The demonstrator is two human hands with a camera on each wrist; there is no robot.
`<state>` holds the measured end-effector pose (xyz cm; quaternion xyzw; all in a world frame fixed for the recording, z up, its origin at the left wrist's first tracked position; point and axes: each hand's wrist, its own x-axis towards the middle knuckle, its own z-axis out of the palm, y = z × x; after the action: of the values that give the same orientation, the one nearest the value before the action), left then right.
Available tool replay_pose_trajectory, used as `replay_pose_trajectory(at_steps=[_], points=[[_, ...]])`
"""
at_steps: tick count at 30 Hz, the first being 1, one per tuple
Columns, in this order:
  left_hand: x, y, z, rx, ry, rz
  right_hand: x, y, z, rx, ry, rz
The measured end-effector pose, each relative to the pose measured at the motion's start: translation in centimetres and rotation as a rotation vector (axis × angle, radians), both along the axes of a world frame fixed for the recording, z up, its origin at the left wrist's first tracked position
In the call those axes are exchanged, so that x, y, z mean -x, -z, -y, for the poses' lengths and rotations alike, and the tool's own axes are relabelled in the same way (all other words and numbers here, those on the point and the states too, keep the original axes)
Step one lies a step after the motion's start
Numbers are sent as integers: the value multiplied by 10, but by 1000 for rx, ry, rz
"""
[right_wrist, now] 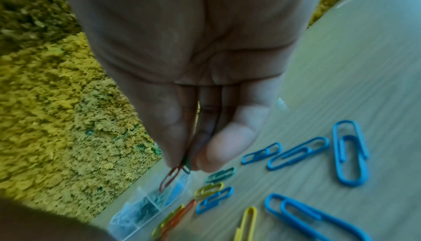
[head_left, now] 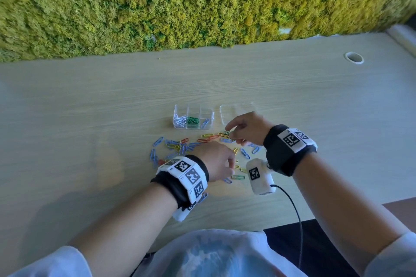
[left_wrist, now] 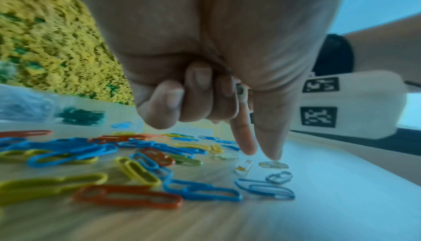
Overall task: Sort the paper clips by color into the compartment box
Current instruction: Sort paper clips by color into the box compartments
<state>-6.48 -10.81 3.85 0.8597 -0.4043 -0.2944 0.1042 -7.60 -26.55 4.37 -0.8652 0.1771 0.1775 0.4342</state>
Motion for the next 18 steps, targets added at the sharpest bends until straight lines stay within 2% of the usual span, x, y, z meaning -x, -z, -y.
replay_pose_trajectory(at_steps=[5, 8, 11, 18], points=[[15, 4, 12, -86, 122, 102, 7, 5, 8, -99, 25, -41], [17, 4, 14, -78, 136, 141, 7, 8, 8, -125, 62, -26], [18, 5, 13, -105, 158, 143, 5, 9, 6, -164, 150, 1], [15, 13, 13, -125, 191, 113, 6, 2, 3, -431, 326, 40]])
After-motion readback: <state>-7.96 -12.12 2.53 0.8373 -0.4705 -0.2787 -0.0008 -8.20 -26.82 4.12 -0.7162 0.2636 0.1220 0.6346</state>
